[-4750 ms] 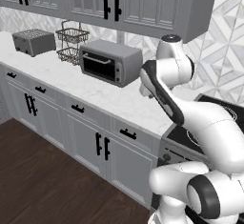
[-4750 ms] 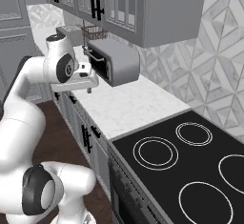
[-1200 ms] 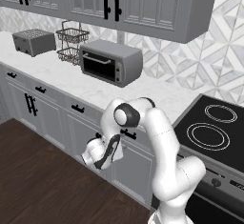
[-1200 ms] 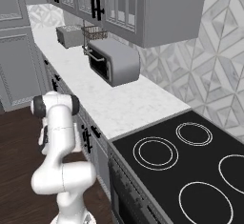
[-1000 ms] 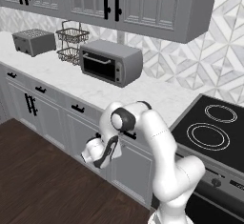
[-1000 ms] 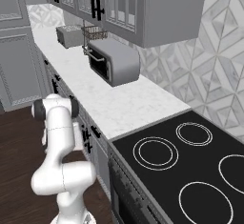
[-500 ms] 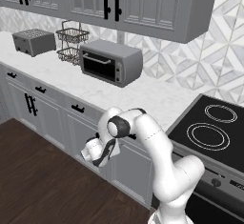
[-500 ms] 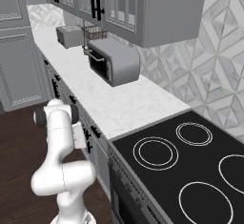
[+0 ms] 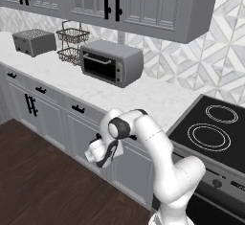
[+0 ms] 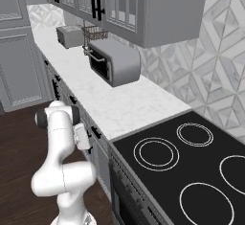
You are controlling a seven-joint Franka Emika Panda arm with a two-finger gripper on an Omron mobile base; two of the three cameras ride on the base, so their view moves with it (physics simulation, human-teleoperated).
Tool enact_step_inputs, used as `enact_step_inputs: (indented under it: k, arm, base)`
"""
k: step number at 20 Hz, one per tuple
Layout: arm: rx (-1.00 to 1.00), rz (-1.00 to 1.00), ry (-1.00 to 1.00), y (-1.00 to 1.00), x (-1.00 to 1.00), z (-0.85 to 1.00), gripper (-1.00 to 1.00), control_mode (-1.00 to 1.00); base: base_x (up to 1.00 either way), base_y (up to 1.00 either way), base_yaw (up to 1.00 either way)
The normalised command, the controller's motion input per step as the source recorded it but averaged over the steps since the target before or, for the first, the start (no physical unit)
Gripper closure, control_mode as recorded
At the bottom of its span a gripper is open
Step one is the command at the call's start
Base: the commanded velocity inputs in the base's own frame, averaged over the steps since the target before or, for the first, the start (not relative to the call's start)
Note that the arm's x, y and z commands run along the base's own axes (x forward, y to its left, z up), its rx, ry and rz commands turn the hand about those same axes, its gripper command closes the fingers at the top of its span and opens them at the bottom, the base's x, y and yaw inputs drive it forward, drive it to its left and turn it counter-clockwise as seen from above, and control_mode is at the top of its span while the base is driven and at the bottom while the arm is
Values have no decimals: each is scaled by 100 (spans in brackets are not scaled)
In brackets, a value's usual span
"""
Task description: Take a straw from the drawer in front and place it inside the glass cup on the dining counter.
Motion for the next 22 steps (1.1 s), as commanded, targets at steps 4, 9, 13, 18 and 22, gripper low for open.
enact_step_inputs:
  k: [4,9,13,18,22]
  arm:
    - [6,3,-8,-13,0,13,-100,-100]
    - [10,5,-9,-8,-1,13,-100,-100]
    - [9,6,-6,-23,-2,18,-100,-100]
    - [6,5,0,-20,1,10,-100,-100]
    - [1,8,0,-9,25,0,-100,-100]
  base:
    - [0,0,0]
    - [0,0,0]
    - [0,0,0]
    - [0,0,0]
    - [0,0,0]
